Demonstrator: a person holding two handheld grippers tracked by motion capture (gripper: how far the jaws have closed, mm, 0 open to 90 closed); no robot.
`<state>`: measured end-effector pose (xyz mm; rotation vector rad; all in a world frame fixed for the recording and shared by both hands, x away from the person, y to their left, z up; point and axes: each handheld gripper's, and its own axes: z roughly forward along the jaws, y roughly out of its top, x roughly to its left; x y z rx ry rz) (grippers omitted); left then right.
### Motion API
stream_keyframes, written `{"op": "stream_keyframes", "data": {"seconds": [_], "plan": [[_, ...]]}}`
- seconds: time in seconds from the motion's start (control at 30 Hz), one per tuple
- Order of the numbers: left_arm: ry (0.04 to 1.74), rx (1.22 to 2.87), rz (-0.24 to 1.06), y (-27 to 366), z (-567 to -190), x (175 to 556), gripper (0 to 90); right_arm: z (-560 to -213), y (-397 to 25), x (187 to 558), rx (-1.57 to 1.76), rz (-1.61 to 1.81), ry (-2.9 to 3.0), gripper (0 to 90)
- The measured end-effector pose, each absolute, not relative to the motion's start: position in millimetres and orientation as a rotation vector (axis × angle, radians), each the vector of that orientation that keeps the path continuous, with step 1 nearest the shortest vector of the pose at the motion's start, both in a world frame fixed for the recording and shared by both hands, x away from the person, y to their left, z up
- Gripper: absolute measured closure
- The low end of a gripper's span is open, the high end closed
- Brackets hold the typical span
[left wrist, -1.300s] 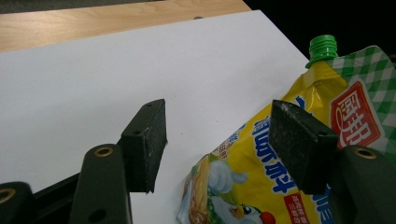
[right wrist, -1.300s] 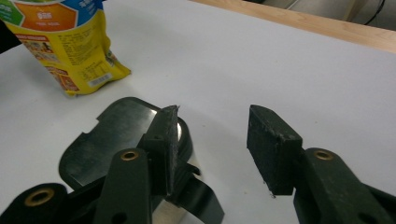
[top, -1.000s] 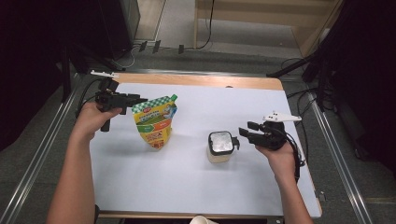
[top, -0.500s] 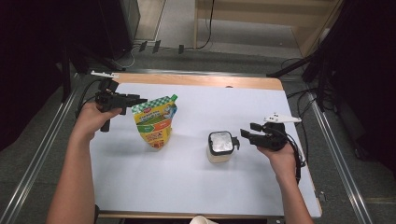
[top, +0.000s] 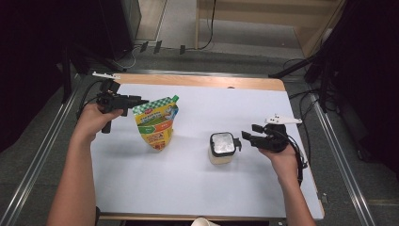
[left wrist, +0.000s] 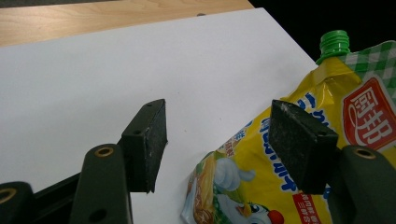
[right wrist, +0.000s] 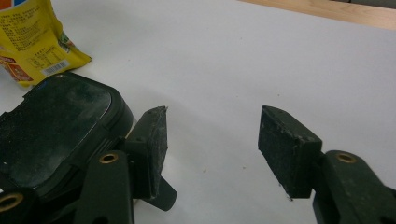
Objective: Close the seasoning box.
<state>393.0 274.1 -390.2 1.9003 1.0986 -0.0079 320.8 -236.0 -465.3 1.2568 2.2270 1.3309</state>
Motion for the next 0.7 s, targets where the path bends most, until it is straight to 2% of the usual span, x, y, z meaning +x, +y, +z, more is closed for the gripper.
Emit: {"op": "stream_keyframes", "data": {"seconds": [0.7], "plan": [[1.126, 1.899, -0.036, 280.6, -396.7, 395.0, 37.4, -466.7, -235.7, 321.3, 1.247, 1.316, 2.231, 42.0]]}}
